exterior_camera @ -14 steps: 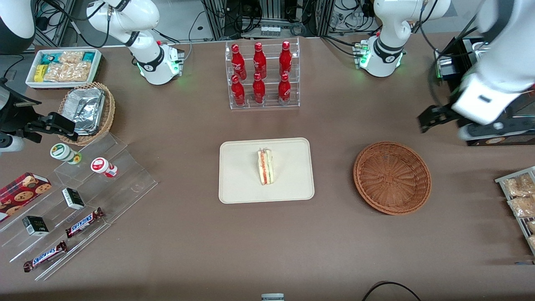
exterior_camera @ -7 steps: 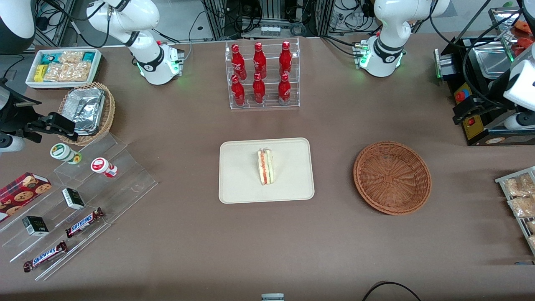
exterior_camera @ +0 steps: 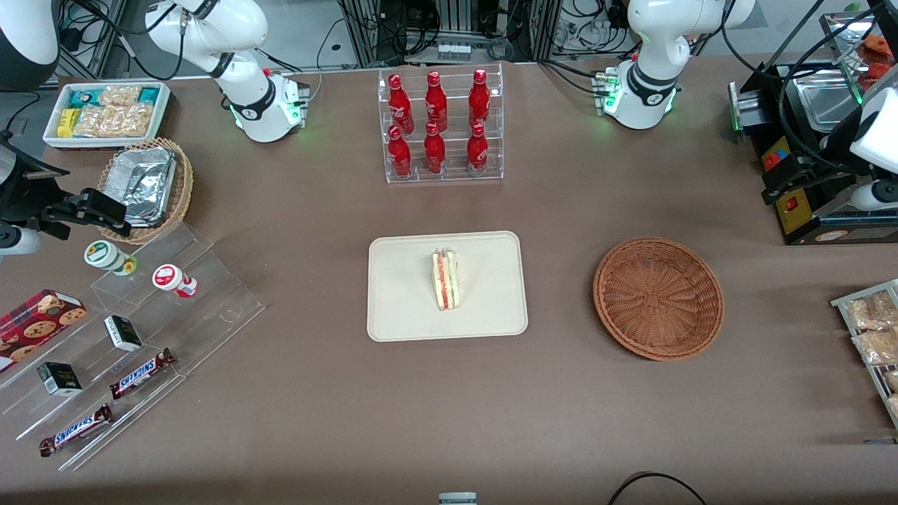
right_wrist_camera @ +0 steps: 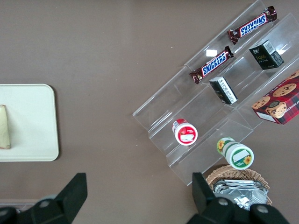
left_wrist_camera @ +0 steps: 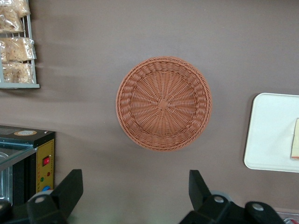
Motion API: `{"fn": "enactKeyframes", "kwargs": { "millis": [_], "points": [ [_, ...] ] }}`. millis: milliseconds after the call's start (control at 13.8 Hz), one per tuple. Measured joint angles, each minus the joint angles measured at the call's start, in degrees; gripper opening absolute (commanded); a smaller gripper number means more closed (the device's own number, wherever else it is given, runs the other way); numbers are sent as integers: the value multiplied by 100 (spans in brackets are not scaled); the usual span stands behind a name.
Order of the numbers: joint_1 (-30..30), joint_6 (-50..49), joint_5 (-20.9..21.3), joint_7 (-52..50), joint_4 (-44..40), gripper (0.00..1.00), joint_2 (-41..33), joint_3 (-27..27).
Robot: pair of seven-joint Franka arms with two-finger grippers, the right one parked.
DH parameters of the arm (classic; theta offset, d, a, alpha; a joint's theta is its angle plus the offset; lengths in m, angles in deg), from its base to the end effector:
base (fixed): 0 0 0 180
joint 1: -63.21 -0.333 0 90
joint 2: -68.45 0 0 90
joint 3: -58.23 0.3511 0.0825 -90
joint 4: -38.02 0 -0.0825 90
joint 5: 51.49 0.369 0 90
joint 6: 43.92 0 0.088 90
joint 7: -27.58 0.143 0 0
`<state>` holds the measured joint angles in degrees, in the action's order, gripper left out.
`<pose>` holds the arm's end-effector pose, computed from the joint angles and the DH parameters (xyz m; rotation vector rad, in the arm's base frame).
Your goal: Place sandwich from basket to tray
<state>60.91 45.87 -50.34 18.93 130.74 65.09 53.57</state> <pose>0.5186 -0.0198 0.6326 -3.1128 -0.1715 -0.0151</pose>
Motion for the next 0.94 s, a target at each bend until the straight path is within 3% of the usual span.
{"fn": "enactKeyframes", "kwargs": {
  "millis": [944],
  "points": [
    [-4, -1, 0, 194, -7, 100, 171, 33]
  ]
}}
